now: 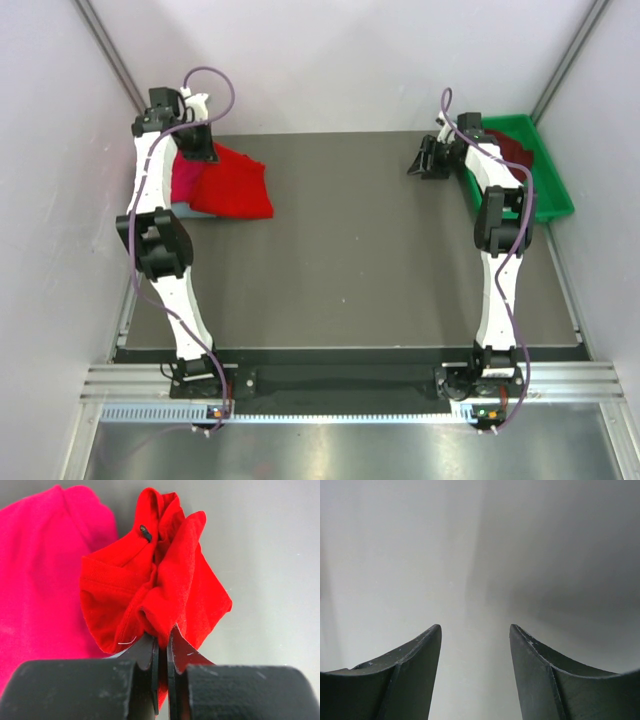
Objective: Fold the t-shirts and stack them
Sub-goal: Neatly place the folded tshirt to the corner
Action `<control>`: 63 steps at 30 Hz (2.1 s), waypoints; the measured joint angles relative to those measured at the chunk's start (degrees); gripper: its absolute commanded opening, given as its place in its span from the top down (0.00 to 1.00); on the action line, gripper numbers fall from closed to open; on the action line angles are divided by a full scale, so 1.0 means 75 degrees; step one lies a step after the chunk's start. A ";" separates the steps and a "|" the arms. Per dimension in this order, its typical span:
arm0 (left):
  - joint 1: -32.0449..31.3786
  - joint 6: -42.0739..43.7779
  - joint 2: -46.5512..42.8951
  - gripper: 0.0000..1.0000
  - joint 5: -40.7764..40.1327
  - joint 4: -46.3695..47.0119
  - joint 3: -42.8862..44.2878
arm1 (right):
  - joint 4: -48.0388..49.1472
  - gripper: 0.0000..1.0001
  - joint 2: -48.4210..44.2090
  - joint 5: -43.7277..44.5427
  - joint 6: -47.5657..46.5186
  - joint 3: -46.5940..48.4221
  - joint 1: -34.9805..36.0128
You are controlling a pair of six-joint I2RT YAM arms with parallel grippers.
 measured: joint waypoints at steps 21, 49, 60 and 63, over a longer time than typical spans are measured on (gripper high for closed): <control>0.0189 0.0061 -0.0003 1.00 -0.0341 -0.0082 0.0662 | 0.0070 0.43 0.0003 -0.0085 0.0061 -0.0055 0.0000; 0.1032 0.0350 -0.0175 1.00 -0.0664 -0.0210 0.1542 | 0.0160 0.43 0.0003 -0.0087 0.0067 -0.0143 0.0017; 0.1102 0.0481 -0.0175 1.00 -0.1023 -0.0184 0.1664 | 0.0172 0.43 0.0003 -0.0111 0.0105 -0.0143 0.0268; 0.1099 0.0530 -0.0175 1.00 -0.1198 -0.0125 0.1664 | 0.0175 0.43 0.0003 -0.0117 0.0117 -0.0143 0.0289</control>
